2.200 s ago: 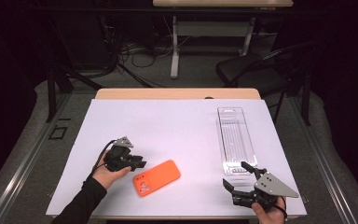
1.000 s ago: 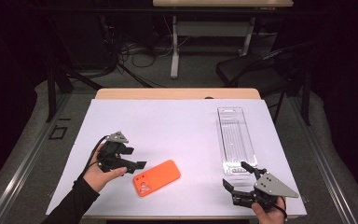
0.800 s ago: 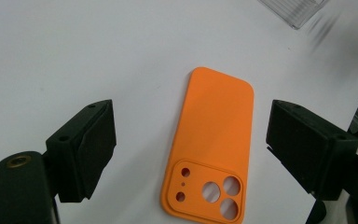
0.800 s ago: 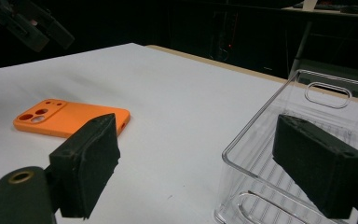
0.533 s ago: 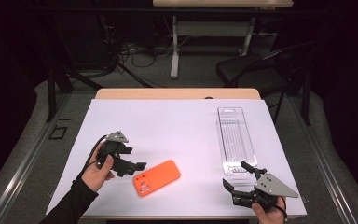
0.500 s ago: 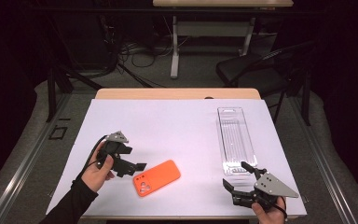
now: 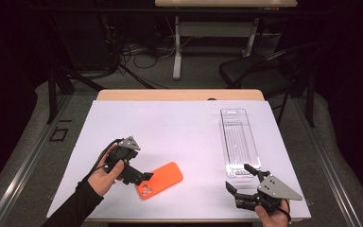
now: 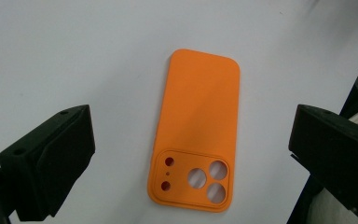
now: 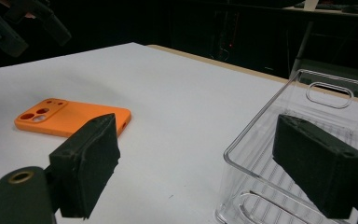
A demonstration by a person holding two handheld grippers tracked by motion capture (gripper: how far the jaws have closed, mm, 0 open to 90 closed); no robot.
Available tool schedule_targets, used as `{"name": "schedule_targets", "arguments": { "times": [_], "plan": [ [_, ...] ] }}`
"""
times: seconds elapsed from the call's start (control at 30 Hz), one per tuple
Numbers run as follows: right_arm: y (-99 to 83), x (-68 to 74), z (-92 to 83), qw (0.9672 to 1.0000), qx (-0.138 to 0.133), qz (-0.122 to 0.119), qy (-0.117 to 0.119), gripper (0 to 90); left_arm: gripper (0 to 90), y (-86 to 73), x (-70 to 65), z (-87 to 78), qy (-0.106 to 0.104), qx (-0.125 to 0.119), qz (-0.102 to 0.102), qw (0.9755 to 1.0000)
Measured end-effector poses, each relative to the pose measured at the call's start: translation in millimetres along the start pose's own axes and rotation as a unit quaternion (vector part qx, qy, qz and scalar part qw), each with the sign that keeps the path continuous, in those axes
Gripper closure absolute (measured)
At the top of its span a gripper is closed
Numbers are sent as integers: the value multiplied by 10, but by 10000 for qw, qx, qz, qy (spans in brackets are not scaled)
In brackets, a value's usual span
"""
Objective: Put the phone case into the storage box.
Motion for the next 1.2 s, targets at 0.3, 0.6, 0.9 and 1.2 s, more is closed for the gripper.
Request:
{"name": "schedule_targets", "arguments": {
  "times": [0.3, 0.6, 0.9, 1.2],
  "plan": [
    [-5, 4, 7, 10000, -11, 16, -1, 141, 4, 75, -49, 140, -72, 473, 168, 9987],
    [-9, 2, 12, 10000, -27, 27, 1, 141, 4, 159, -58, 341, -211, 927, 198, 9953],
    [-11, 1, 12, 10000, -20, 32, 9, 141, 4, 191, -52, 522, -308, 1256, 293, 9912],
    [-11, -3, 11, 10000, 2, 15, 15, 141, 4, 250, -56, 644, -288, 1401, 232, 9895]
  ]
}}
Point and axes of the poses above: each handheld gripper's, and its own axes: z roughly forward along the jaws, y roughly out of its top, x roughly to its left, the point moved 1 cm from there along z, roughly forward along the jaws, and after that the axes turned 9 degrees about y, right-handed, at the moved point
